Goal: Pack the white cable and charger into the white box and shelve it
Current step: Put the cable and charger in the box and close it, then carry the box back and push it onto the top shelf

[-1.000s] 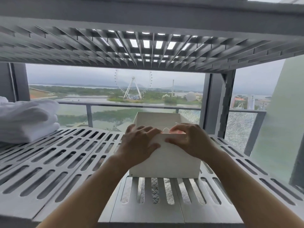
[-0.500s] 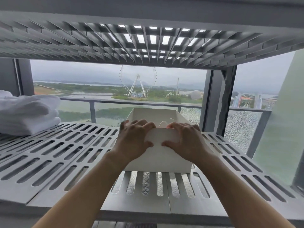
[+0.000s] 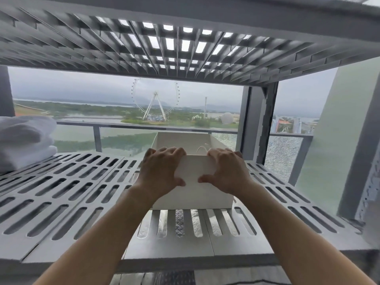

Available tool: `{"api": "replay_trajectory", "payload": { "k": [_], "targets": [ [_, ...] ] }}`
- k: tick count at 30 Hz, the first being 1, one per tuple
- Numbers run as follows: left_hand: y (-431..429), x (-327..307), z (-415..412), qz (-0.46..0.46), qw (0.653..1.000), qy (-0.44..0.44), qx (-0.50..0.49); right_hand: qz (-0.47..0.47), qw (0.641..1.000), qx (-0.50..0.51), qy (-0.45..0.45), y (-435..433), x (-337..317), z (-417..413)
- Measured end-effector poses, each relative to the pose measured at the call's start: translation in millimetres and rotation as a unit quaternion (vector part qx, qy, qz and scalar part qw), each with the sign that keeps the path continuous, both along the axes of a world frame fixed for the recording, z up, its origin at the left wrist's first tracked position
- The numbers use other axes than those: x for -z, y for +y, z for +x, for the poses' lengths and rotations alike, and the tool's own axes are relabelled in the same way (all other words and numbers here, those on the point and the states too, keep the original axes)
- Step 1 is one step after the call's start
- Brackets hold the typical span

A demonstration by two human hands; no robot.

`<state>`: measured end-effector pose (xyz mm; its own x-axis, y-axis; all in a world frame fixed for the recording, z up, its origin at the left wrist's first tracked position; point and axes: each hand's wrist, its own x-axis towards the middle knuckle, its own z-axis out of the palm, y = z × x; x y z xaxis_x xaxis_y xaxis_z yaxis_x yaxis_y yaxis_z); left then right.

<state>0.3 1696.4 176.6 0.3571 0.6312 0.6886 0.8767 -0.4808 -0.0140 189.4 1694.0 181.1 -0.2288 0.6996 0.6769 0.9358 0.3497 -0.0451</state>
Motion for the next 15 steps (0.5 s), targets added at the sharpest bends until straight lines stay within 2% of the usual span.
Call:
{"api": "replay_trajectory", "payload": {
  "k": [5,15],
  "targets": [
    [-3,1,-14,0.017,0.997,-0.017,0.069,0.018,0.999,0.036,0.016,-22,0,-13],
    [-47,6,-38,0.146,0.967,-0.045,0.202,0.143,0.979,0.147,0.004,-124,3,-55]
  ]
}}
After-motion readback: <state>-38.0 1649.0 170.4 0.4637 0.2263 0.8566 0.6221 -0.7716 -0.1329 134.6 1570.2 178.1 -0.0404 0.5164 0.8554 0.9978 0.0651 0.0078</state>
